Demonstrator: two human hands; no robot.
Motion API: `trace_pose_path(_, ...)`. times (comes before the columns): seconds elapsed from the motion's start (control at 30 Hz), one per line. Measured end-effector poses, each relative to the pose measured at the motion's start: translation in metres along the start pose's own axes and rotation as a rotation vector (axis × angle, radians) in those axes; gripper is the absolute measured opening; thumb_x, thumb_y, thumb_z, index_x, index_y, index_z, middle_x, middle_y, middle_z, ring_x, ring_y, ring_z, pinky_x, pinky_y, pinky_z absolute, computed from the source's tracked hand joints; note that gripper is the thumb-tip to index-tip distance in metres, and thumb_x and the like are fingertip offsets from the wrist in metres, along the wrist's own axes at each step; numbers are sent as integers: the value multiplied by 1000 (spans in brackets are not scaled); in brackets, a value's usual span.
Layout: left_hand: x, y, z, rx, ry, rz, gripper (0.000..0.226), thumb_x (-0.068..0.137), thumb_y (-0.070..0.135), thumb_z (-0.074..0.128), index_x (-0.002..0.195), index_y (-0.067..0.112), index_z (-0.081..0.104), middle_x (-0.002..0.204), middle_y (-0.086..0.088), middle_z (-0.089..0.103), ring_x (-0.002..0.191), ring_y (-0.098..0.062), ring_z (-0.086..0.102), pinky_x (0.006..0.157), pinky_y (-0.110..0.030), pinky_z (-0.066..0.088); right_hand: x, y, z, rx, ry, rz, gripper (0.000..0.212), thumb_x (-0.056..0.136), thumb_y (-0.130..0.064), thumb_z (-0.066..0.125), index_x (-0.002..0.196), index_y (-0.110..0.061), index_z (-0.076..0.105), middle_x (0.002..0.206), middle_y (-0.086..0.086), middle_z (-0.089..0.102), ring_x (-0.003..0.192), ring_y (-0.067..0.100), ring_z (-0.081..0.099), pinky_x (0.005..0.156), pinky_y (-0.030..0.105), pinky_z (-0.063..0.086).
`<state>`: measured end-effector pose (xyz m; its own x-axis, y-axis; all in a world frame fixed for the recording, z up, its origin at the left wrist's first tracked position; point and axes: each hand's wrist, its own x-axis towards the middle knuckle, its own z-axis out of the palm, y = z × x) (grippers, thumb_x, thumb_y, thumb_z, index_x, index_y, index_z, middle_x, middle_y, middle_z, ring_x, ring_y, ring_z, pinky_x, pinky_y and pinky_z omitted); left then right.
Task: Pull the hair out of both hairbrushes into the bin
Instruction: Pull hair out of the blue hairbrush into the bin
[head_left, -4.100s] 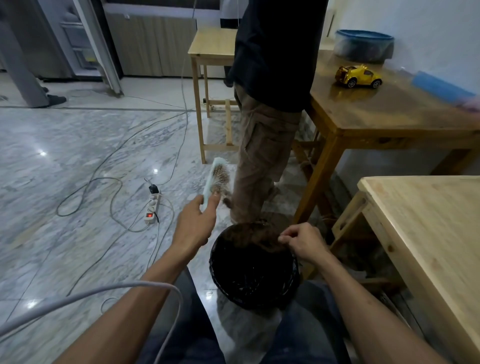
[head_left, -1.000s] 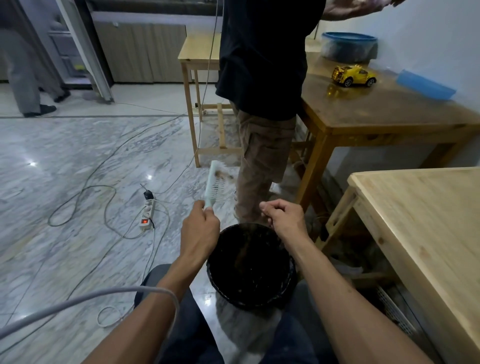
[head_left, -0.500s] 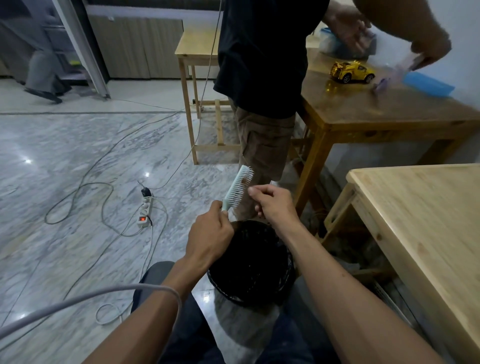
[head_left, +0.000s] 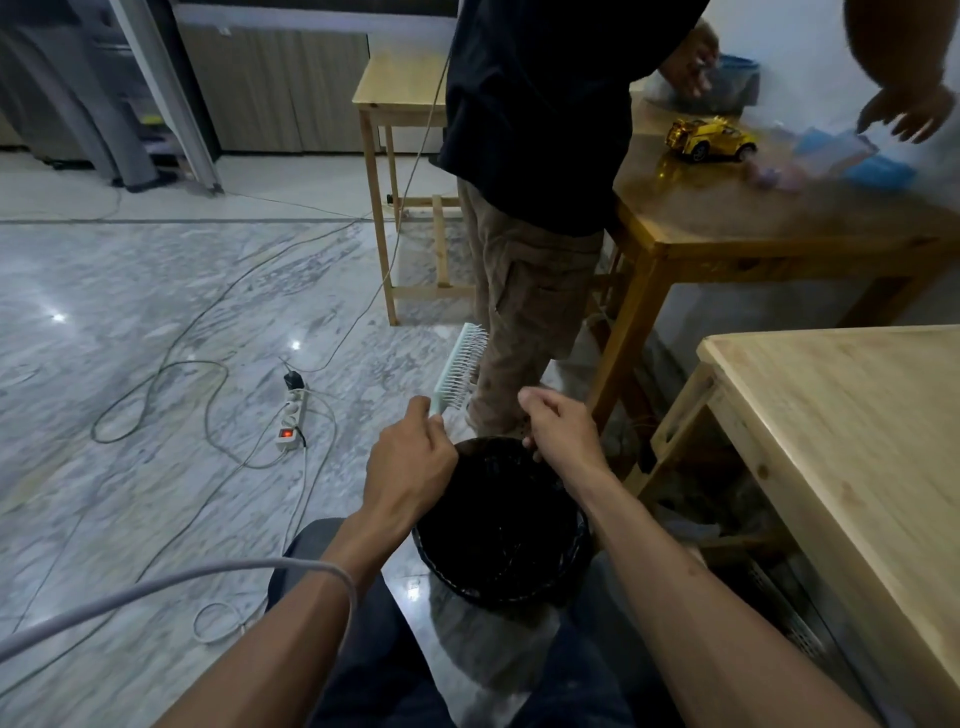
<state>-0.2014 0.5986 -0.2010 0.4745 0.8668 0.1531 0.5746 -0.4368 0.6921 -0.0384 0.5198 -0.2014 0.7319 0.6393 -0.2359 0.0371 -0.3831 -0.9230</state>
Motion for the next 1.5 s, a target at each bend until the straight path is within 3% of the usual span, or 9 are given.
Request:
trace_pose_path(0.2, 0, 6, 3, -37, -81, 59, 16, 102, 26, 41, 106, 17, 54, 64, -7, 60, 60, -31, 59, 57, -45, 46, 5, -18, 1, 315, -162, -85, 36, 99, -32, 65, 135, -26, 63, 93, 4, 73, 60, 11, 61, 49, 25, 44)
trace_pose_path(0.37, 1, 7, -1, -14, -75, 61, 14, 104, 24, 42, 107, 16, 54, 63, -4, 57, 60, -25, 56, 54, -38, 39, 8, -12, 7, 328, -108, -55, 12, 96, -15, 73, 86, -11, 77, 60, -3, 65, 48, 4, 53, 48, 17, 45)
trace_pose_path(0.53, 3, 6, -10, -82, -36, 31, 15, 103, 21, 43, 105, 12, 55, 65, -14, 61, 60, -32, 56, 58, -49, 44, 18, 12, -3, 72, 67, 88, 16, 94, -18, 75, 79, -15, 79, 67, 0, 71, 61, 12, 61, 59, 27, 53)
trace_pose_path(0.67, 5, 7, -8, -107, -96, 39, 17, 104, 23, 43, 108, 15, 57, 66, -11, 61, 57, -27, 55, 55, -44, 43, 11, 16, -7, -22, -31, 143, 15, 97, -14, 64, 103, -18, 78, 97, 3, 73, 72, 16, 66, 61, 28, 55)
trace_pose_path(0.77, 5, 12, -7, -110, -161, 49, 13, 105, 24, 43, 104, 20, 56, 72, -10, 64, 63, -24, 57, 58, -40, 44, 9, 7, -6, 33, -148, 23, 58, 86, -5, 58, 138, -29, 64, 114, -5, 64, 75, 18, 67, 54, 28, 49)
trace_pose_path(0.83, 5, 14, -6, -134, -224, 71, 13, 105, 25, 44, 101, 23, 56, 77, -12, 69, 71, -28, 63, 69, -45, 49, 11, 3, -4, 121, -275, -64, 65, 73, -7, 60, 135, -24, 64, 112, 4, 69, 71, 20, 62, 50, 29, 44)
trace_pose_path(1.0, 7, 19, -9, -156, -256, 94, 13, 104, 25, 45, 102, 26, 58, 79, -11, 71, 73, -27, 63, 70, -45, 50, 9, -6, -1, 367, -433, 11, 27, 76, -19, 63, 99, -7, 70, 80, 6, 69, 58, 15, 60, 49, 25, 42)
trace_pose_path(1.23, 13, 7, -13, -36, -181, 41, 24, 102, 25, 46, 123, 18, 55, 80, -9, 68, 69, -22, 60, 66, -40, 46, 12, 5, -4, 329, -192, -55, 15, 93, -15, 76, 79, -14, 82, 69, 4, 68, 56, 8, 58, 56, 21, 51)
trace_pose_path(1.5, 12, -9, -6, 107, -72, -64, 26, 99, 27, 48, 120, 16, 59, 82, -5, 69, 66, -23, 61, 62, -38, 48, 22, 15, -15, 422, -3, -5, 14, 98, -8, 70, 87, -13, 78, 68, 0, 66, 59, 8, 57, 57, 20, 52)
